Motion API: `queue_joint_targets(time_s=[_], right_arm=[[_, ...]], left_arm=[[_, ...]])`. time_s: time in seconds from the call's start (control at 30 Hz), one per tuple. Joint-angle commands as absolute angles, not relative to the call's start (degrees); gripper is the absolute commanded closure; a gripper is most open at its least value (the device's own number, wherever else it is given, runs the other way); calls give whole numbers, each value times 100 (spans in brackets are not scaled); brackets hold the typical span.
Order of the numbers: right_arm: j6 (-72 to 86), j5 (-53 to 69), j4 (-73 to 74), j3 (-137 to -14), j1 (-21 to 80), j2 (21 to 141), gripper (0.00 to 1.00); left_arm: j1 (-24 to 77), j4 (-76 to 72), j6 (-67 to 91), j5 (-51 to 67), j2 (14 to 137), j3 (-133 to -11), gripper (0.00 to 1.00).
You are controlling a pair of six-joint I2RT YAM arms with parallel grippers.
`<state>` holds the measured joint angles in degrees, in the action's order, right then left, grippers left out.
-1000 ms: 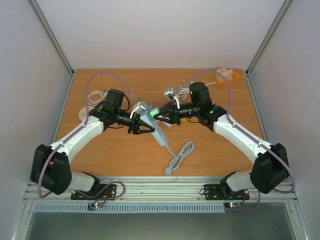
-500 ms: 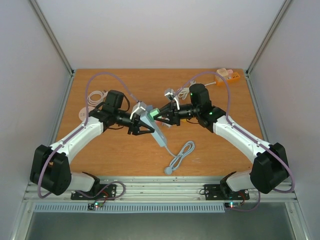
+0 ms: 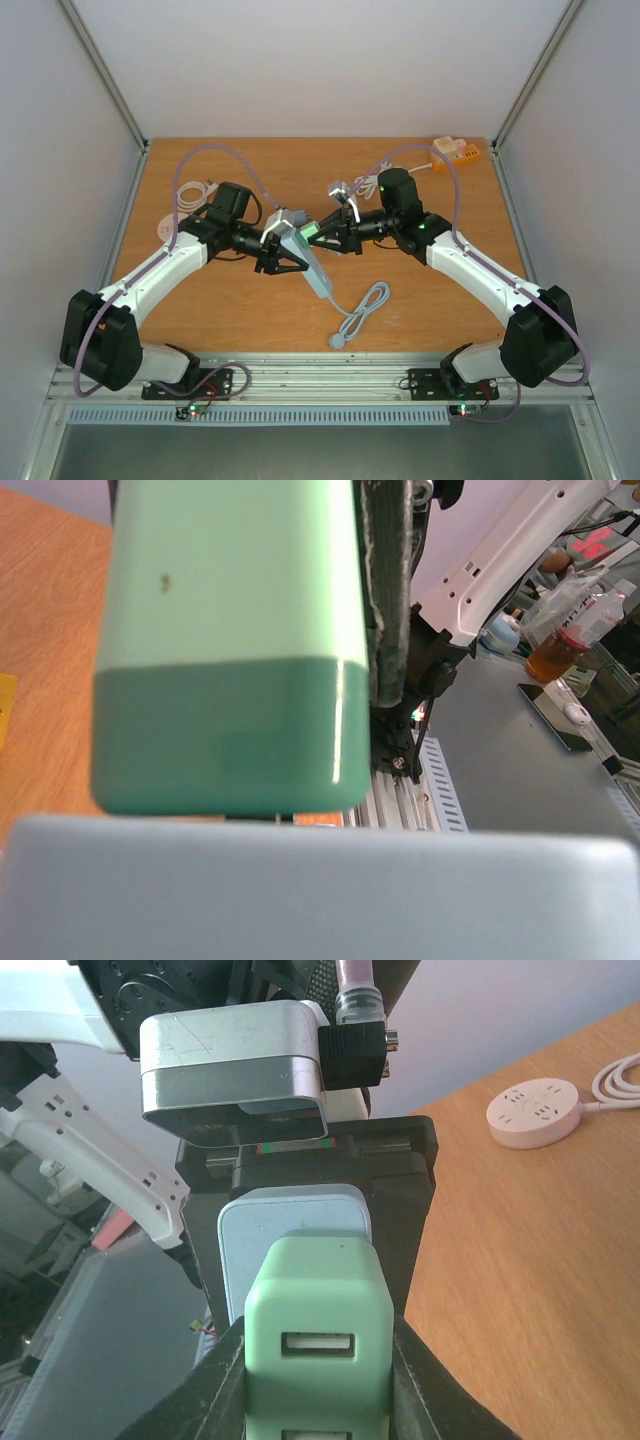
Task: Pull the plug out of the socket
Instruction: Remove the plug from the socket.
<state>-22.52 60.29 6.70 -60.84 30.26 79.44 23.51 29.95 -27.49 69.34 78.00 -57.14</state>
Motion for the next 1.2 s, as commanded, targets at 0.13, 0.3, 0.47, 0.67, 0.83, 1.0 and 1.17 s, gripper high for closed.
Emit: queue_joint_targets(time_s=[0.13,0.3,0.47,0.67,0.83,1.0,1.17], right_arm=[[-2056,5812,605,-6127,2690,7828,99],[-1920,5776,374,-6013,2689,7875,99],[-1798,5577,237,-5941,2691,7861,99],[-1714,5141,151,-5873,2698,7843,99],[-1769,5118,297,-5951,2721,7875,99],[-1892,5323,512,-6084,2733,7905,99],[-1960,5626,605,-6134,2729,7907,99]], left_arm=[[2169,2366,-2460,7012,7652,-5610,100],[1978,1783,-1827,7027,7637,-5455,100],[1934,1543,-1576,6940,7657,-5397,100],[1934,1495,-1459,6583,7762,-5422,100],[1942,1696,-1593,6486,7827,-5486,100],[2127,2519,-2338,6698,7836,-5655,100],[2282,2992,-2888,6739,7854,-5793,100]])
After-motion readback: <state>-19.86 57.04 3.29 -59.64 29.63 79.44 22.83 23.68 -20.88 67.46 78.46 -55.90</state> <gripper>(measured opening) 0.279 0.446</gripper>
